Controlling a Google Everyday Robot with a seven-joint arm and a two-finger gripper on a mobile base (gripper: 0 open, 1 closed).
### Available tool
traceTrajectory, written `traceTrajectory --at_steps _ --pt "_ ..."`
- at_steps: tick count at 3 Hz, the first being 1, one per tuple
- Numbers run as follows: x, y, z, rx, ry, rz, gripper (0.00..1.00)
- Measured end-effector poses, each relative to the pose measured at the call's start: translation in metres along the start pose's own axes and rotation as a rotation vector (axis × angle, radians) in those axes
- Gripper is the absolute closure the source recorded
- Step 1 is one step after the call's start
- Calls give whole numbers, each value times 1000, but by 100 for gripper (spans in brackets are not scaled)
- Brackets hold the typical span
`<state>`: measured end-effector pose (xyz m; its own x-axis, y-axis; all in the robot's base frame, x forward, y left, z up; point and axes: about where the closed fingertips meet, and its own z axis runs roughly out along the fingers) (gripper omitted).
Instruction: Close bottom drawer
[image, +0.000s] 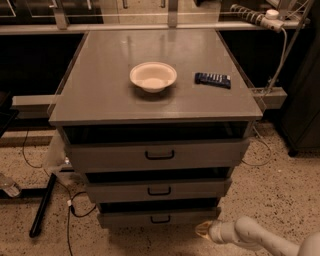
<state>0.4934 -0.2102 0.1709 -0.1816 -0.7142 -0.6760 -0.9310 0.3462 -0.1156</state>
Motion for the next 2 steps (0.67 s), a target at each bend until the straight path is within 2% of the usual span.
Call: traceTrajectory --at_steps 1,2 --pt "-26 -59 12 71 36 -43 82" --pt "-30 -63 16 79 38 -49 59"
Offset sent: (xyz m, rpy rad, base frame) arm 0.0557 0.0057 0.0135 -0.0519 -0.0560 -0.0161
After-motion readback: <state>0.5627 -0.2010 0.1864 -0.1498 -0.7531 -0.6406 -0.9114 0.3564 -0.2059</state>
